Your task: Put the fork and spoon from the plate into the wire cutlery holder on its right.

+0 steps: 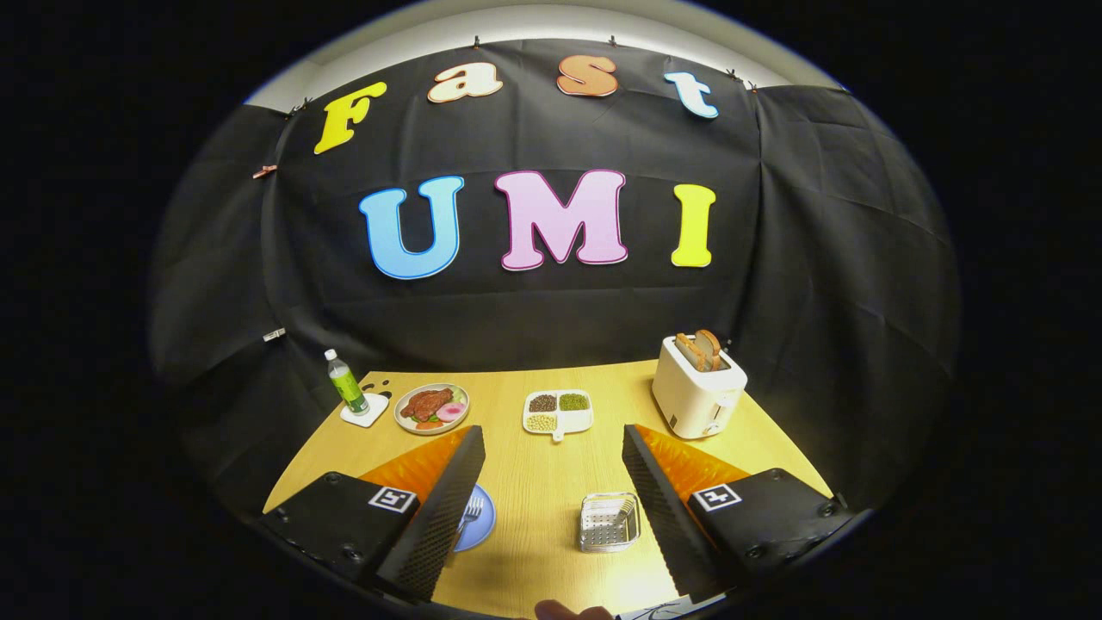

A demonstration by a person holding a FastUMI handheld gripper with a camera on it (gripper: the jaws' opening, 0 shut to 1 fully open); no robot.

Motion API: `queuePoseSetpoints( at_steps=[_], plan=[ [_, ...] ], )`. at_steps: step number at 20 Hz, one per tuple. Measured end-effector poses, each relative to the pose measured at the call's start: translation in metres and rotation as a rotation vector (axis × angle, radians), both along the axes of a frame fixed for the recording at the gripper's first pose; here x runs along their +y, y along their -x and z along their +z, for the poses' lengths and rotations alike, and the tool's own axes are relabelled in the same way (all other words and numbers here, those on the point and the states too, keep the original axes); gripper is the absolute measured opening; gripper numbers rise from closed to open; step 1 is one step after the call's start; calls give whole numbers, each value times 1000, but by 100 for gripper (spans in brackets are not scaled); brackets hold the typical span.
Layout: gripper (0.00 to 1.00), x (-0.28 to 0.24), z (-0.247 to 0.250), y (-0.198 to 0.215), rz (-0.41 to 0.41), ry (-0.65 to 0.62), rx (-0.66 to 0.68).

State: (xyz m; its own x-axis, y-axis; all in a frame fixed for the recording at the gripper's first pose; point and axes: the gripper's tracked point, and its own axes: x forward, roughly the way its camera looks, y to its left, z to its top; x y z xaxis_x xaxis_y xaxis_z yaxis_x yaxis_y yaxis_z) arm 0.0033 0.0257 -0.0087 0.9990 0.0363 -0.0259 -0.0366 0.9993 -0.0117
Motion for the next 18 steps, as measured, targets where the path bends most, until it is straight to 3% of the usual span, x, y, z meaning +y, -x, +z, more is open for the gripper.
queuePoseSetpoints(
  at_steps=[9,18],
  plan=[
    [100,34,-32,-14,57,49,67],
    [99,107,-146,-51,161,67,365]
  ],
)
